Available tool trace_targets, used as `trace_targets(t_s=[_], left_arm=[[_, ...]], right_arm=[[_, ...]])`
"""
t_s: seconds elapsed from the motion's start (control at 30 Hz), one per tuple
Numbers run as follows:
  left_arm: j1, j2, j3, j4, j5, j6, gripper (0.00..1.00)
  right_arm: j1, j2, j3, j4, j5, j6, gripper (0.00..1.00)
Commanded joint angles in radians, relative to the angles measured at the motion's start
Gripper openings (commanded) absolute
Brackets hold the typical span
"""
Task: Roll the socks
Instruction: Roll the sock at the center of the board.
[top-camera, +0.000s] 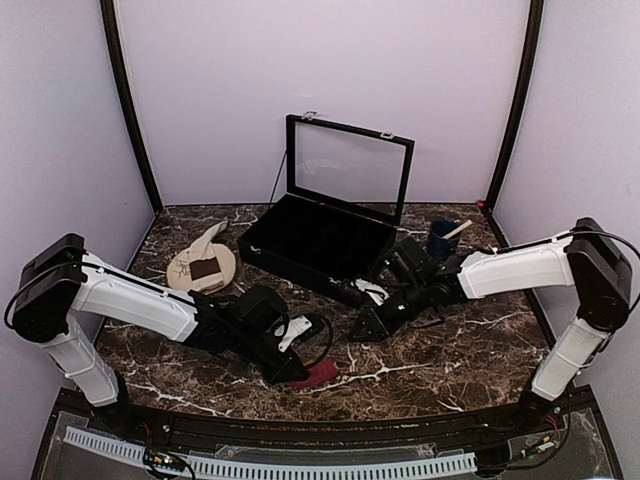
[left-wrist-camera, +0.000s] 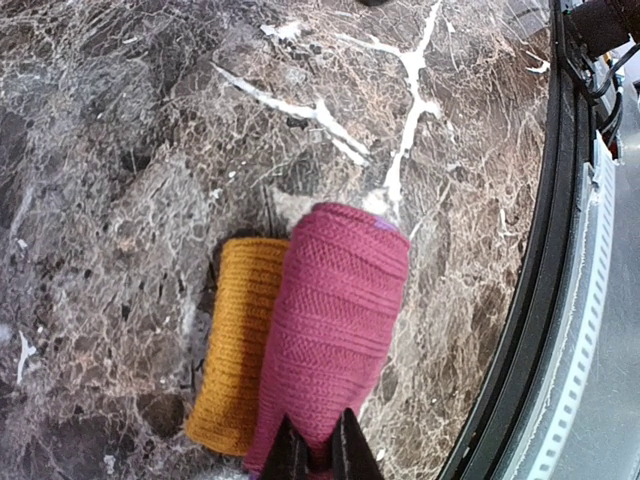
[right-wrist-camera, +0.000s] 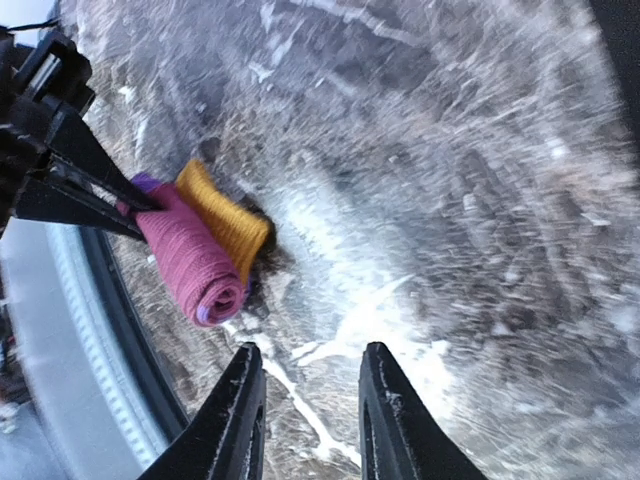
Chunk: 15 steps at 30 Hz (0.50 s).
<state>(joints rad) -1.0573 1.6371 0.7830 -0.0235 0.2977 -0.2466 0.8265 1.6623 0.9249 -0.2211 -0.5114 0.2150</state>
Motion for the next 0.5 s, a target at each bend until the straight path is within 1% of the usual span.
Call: trace_targets(t_s=[0.0, 0.17, 0.3, 0.37, 0.47], left_arm=[[0.008, 0.063, -0.036, -0.108, 0.041, 0.014, 0.0], [0.014, 0.101, -0.018, -0.114, 0.09, 0.02, 0.0], [0.023, 0.11, -0.017, -0.109, 0.117, 0.014, 0.0], [0.028, 0.114, -0.013, -0.108, 0.129, 0.013, 0.0], [0.038, 0.123, -0.011, -0.104, 0.146, 0.015, 0.0]], right_arm=[[0.075, -0.104, -0.038, 0.062, 0.224, -0.057, 0.3], [0.195, -0.168, -0.064, 0.07, 0.394, -0.146, 0.31], [0.288, -0.181, -0.074, 0.074, 0.504, -0.208, 0.35], [0.328, -0.186, -0.082, 0.082, 0.541, -0.228, 0.38], [0.369, -0.18, -0.085, 0.085, 0.582, -0.262, 0.39]])
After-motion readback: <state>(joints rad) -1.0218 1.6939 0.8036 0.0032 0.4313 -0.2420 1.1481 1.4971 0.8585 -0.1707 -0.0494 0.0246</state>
